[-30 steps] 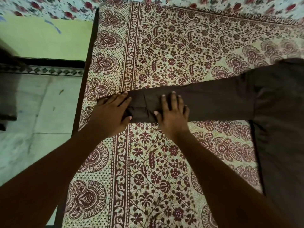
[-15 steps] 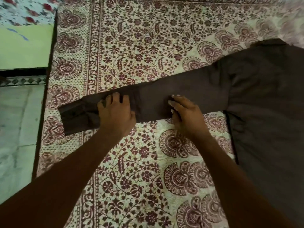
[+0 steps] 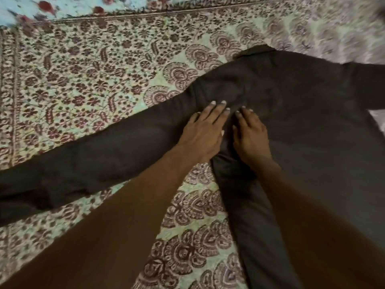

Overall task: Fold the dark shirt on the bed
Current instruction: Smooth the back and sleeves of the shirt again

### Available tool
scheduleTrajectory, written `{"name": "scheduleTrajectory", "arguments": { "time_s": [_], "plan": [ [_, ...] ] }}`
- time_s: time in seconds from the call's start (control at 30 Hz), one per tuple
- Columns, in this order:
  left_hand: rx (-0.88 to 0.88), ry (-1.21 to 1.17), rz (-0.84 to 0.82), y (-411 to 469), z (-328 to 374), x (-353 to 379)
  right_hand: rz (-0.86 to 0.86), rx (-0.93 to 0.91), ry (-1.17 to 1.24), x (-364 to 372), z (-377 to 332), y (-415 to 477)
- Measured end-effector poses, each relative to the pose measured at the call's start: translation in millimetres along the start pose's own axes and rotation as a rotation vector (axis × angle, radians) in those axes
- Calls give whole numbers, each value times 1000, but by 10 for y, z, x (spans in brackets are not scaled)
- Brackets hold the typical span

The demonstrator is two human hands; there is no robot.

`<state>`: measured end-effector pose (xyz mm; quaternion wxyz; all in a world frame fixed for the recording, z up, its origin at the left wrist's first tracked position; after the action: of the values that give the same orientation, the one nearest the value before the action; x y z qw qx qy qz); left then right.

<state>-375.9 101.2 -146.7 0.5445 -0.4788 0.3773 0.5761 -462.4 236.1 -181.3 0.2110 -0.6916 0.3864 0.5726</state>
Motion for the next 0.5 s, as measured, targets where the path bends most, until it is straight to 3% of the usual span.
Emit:
{"name": "scheduleTrajectory", "arguments": {
  "time_s": [0.1,0.2,0.5],
  "plan": [
    [-80,-48,-50,220,-69,211,48,-14,-35,62,26,-74],
    [-173,55,52,156,-379,313,55,-11,-49,54,30,-71],
    [-687,-20,123,-154,-932,156,55,10,-31,62,22,-69]
  ]
}}
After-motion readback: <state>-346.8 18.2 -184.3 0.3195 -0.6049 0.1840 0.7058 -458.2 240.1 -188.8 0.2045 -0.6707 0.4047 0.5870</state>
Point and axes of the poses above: each hand's wrist, its own y-axis towards the middle knuckle, its own x-axis out of the palm, z = x × y, the point moved 4 cm from there along y, towards the middle knuckle, and after that the axes turned 1 degree about -x, right-handed, at the moved point
